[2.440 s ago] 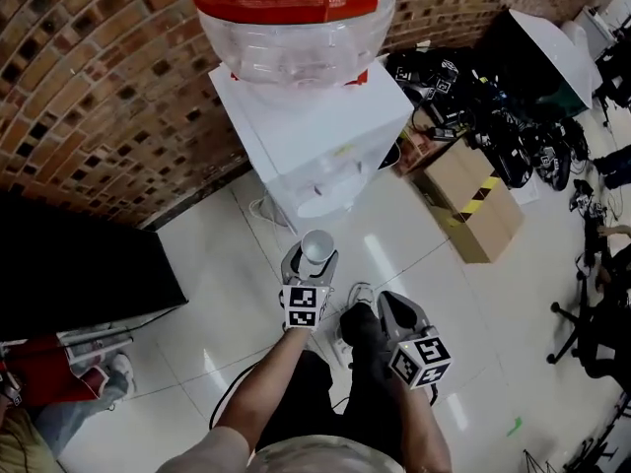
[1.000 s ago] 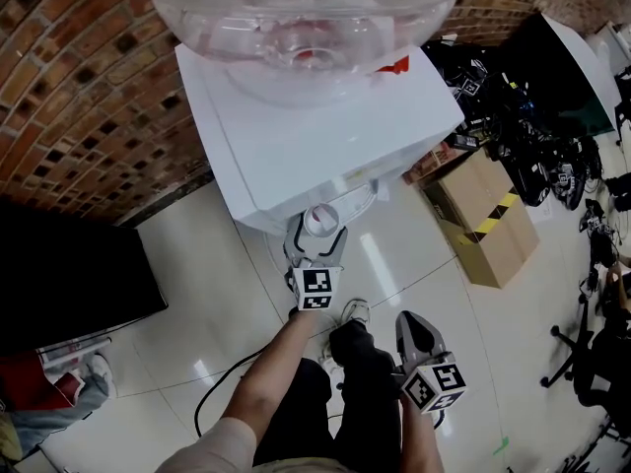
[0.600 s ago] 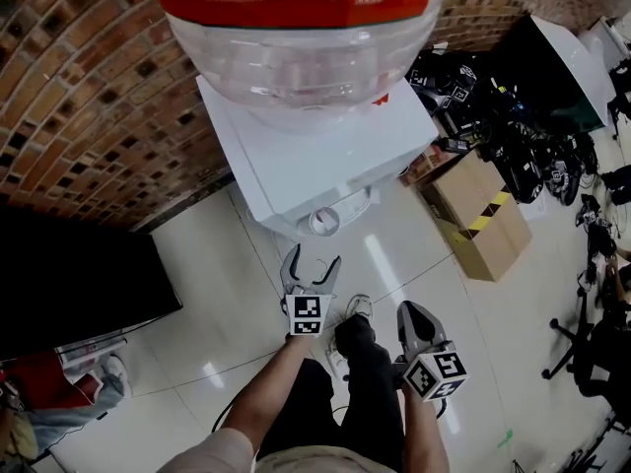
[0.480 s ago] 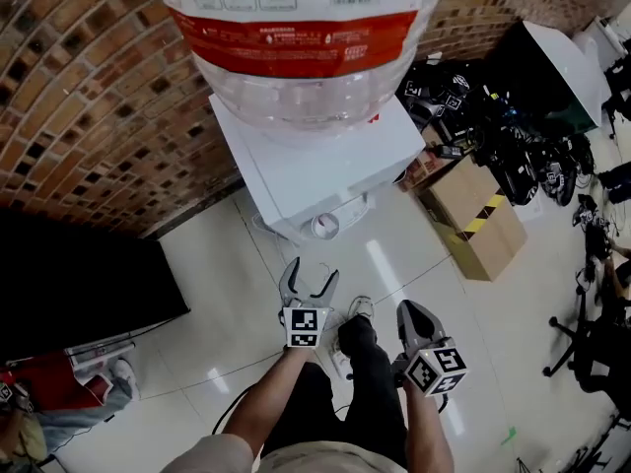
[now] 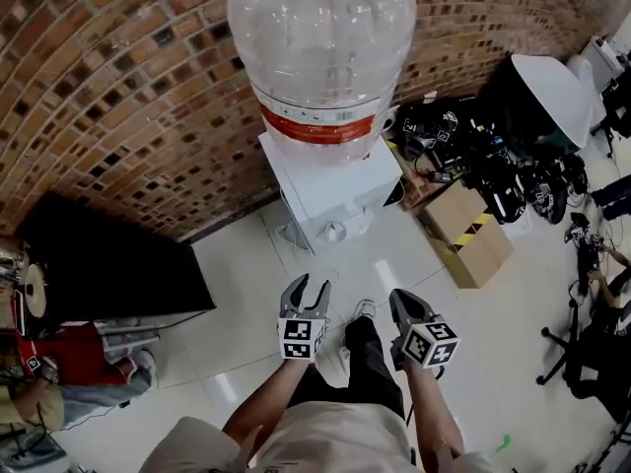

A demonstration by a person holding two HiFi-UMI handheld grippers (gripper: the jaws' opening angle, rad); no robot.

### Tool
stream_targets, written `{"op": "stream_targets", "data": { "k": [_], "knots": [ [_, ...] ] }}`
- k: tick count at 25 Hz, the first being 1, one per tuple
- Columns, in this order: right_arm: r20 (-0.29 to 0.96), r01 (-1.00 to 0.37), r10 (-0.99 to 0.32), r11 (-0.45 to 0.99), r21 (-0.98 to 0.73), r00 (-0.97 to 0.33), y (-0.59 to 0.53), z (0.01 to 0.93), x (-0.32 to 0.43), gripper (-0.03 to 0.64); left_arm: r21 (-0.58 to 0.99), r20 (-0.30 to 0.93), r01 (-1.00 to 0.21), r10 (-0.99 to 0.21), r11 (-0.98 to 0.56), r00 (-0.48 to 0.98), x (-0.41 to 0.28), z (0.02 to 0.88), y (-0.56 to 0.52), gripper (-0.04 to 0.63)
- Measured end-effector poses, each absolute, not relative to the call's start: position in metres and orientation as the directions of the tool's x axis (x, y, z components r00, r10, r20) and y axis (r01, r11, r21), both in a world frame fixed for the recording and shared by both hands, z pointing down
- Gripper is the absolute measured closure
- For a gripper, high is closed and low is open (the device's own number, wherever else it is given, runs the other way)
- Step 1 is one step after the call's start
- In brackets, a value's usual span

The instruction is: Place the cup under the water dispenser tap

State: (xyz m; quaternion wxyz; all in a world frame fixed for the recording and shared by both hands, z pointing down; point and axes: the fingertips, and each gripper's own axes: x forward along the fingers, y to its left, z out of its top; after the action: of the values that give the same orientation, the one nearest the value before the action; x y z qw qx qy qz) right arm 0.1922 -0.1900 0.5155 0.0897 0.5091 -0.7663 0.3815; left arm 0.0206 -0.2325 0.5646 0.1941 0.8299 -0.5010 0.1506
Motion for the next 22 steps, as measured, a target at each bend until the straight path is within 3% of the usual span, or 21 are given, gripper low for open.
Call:
{"op": "stream_targets", "data": {
  "k": [2, 4, 12, 22],
  "knots": [
    [0.511, -0.843, -0.719, 0.197, -0.500, -0.471, -0.190, 0.503, 0.190, 0.617, 0.183, 0.435, -0.897, -0.785, -0.403, 0.441, 0.014, 0.536, -0.232, 0.451],
    [0.492, -0.842, -0.730, 0.214, -0.495, -0.474, -0.191, 0.490, 0.187, 0.617, 0.204, 0.417, -0.906, -0.804, -0.370, 0.423, 0.004, 0.509, -0.231, 0.583],
    [0.423, -0.862, -0.791, 0.244, -0.444, -0.442, -0.169, 0.440, 0.165, 0.617, 0.295, 0.360, -0.873, -0.801, -0.389, 0.478, -0.036, 0.426, -0.188, 0.584],
    [0.468, -0.904, -0.793, 0.234, -0.357, -0.390, -0.084, 0.417, 0.096, 0.617, 0.328, 0.400, -0.822, -0.720, -0.466, 0.567, -0.070, 0.421, -0.107, 0.584]
  ]
}}
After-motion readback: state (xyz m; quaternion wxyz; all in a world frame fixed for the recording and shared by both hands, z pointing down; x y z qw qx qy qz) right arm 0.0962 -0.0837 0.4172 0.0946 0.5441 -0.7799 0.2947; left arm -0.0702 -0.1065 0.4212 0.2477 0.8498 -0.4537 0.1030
